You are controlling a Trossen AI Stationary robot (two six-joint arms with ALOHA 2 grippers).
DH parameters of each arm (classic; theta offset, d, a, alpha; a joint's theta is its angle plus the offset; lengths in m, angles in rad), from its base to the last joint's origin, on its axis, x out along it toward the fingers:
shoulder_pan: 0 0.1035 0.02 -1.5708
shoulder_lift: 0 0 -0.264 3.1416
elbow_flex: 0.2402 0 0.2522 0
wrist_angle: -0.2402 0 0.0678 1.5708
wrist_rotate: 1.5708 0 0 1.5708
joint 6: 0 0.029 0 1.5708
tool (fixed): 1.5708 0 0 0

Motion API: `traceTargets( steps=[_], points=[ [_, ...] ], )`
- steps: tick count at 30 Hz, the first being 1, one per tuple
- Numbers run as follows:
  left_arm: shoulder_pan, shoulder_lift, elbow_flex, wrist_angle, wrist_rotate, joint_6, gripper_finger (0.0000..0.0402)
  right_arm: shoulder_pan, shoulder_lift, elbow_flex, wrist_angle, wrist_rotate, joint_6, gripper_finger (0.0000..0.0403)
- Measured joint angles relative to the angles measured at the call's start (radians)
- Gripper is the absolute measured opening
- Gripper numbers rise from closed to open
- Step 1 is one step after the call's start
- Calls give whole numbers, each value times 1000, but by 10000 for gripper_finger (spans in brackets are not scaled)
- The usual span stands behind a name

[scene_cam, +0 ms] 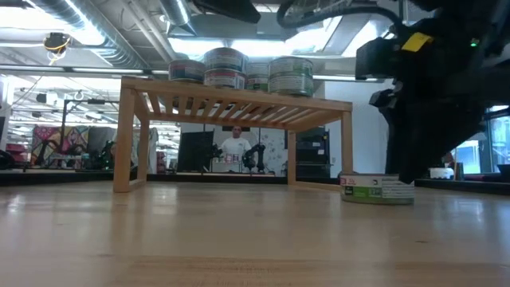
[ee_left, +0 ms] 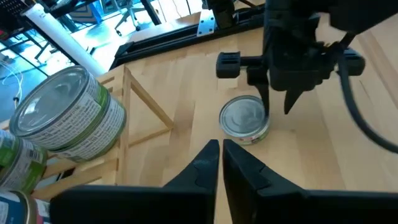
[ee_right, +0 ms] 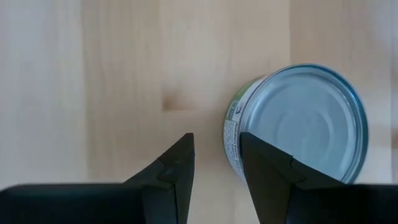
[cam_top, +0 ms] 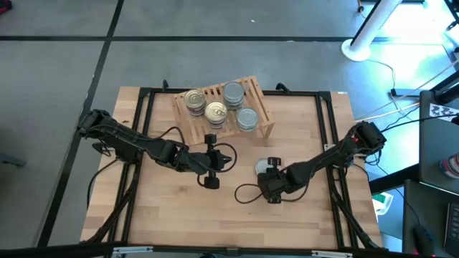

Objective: Stack canned seafood by type on shelf
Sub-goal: Stack the green tuna can on top of the green tuna can on the shelf

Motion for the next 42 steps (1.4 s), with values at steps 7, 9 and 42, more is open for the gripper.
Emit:
traceTargets(
  steps=[7, 9, 42],
  points=[
    [0, 0, 0, 1, 44, -4, 64, 53, 1, 0, 14, 38, 59, 131],
    [0, 5, 0, 3, 48, -31, 74, 65, 1, 0, 26, 51, 59, 131],
    [0, 136, 0, 63, 48, -24, 88, 79, 56, -12, 29, 127, 56, 131]
  ],
)
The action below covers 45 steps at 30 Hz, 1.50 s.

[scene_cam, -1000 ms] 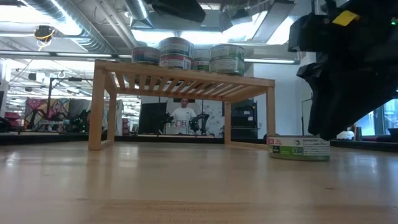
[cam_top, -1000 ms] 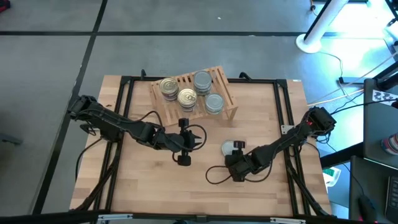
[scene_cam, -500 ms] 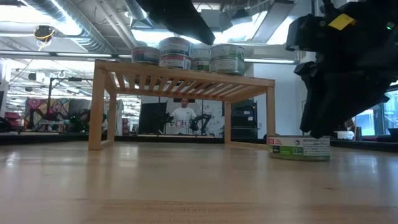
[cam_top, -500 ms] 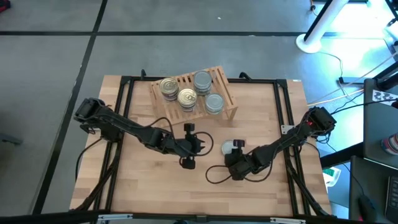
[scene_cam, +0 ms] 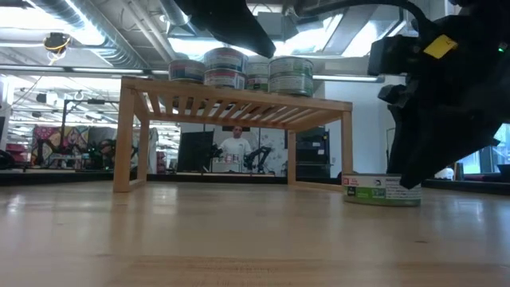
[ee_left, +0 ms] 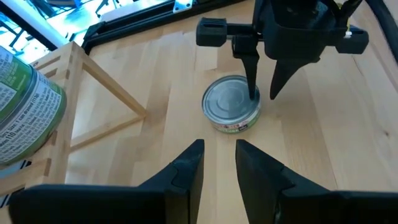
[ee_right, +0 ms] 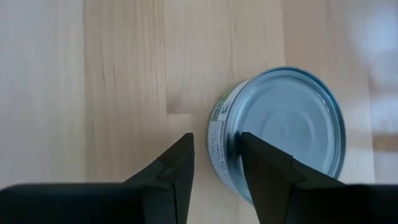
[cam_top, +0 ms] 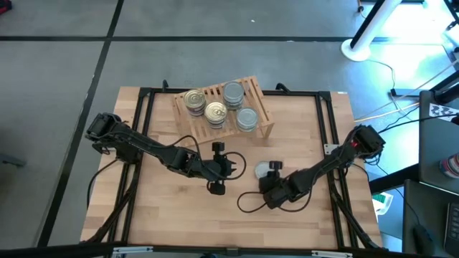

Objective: Stack canned seafood by type on shelf
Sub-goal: Stack the green tuna can on top of the green tuna can on the shelf

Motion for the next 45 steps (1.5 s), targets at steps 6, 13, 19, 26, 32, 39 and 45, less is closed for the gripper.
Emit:
traceTargets(
  steps=[6, 13, 19, 26, 32, 39, 45],
  points=[
    [0, 0, 0, 0, 0, -2, 88, 0, 15, -1, 38, 5, 0, 131],
    [0, 0, 0, 0, 0, -6, 88, 26, 16, -3, 52, 66, 0, 131],
    [0, 0, 0, 0, 0, -7, 88, 35, 7, 5, 23, 77, -1, 131],
    [0, 0, 0, 0, 0, -13, 88, 32, 7, 15, 24, 74, -1, 131],
    [0, 0, 0, 0, 0, -13, 88, 32, 6, 15, 29, 81, -1, 131],
    [0, 0, 0, 0, 0, -13, 88, 32, 5, 16, 37, 99, -3, 131],
    [0, -1, 0, 0, 0, -13, 88, 33, 4, 17, 37, 54, -3, 131]
  ],
)
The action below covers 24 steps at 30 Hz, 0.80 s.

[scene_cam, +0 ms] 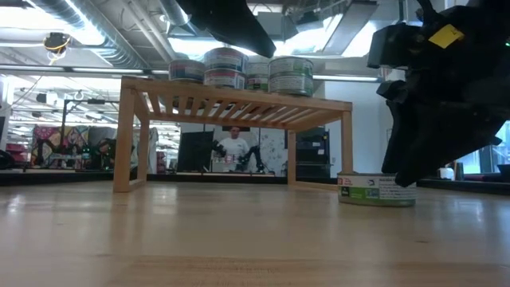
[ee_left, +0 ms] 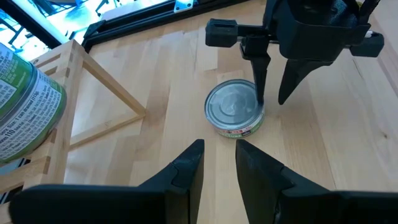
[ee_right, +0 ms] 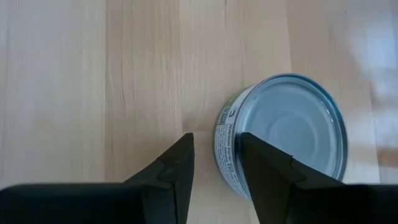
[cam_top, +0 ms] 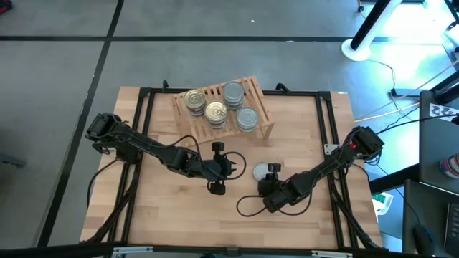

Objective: Stack canned seafood by type on shelf
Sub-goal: Stack the green tuna can on top of the green tuna can on the shelf

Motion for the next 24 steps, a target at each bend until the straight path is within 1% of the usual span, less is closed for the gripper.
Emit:
traceTargets(
  steps=[5, 10, 14, 18, 24],
  points=[
    [0, 0, 0, 0, 0, 0, 88, 0, -1, 0, 0, -6, 0, 131],
    [0, 0, 0, 0, 0, 0, 88, 0, 1, -2, 18, -53, 7, 131],
    [0, 0, 0, 0, 0, -17, 88, 1, 15, -7, 52, -45, 8, 131],
    [0, 0, 0, 0, 0, -70, 88, 1, 18, -9, 89, -40, 9, 131],
    [0, 0, 0, -1, 0, -117, 88, 55, 21, -11, 123, -25, 15, 131]
  ],
)
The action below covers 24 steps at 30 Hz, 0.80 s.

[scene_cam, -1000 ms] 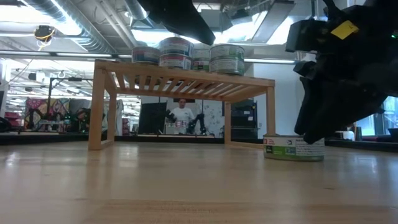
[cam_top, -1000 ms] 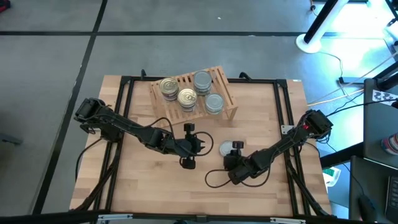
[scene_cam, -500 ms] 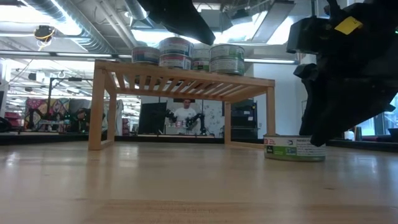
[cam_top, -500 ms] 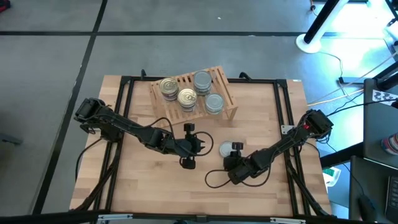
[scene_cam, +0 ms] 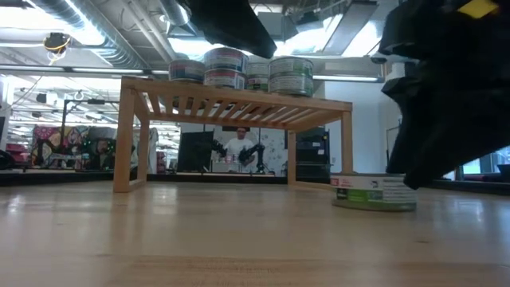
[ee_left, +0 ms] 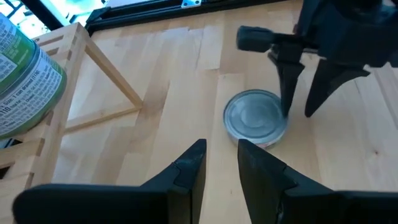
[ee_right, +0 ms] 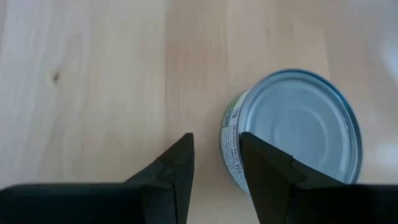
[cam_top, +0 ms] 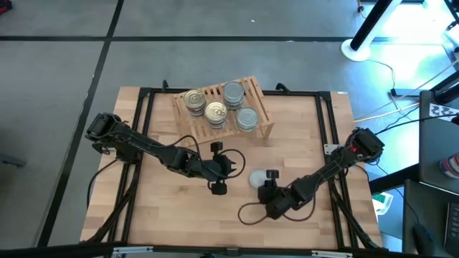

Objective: Stack canned seafood by type on shelf
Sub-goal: Stack the green tuna can on top of the green tuna can on the shelf

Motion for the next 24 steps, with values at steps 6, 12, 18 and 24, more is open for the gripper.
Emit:
traceTargets(
  steps=[6, 12, 18, 24],
  points=[
    [0, 0, 0, 0, 0, -1, 88, 33, 18, 0, 5, 45, 36, 131],
    [0, 0, 0, -2, 0, -30, 88, 45, 62, 1, 21, 84, 41, 131],
    [-1, 11, 0, -2, 3, -46, 88, 62, 63, 1, 54, 92, 46, 131],
    [-1, 53, 0, 0, 35, -51, 88, 92, 75, -5, 75, 18, 58, 131]
  ],
)
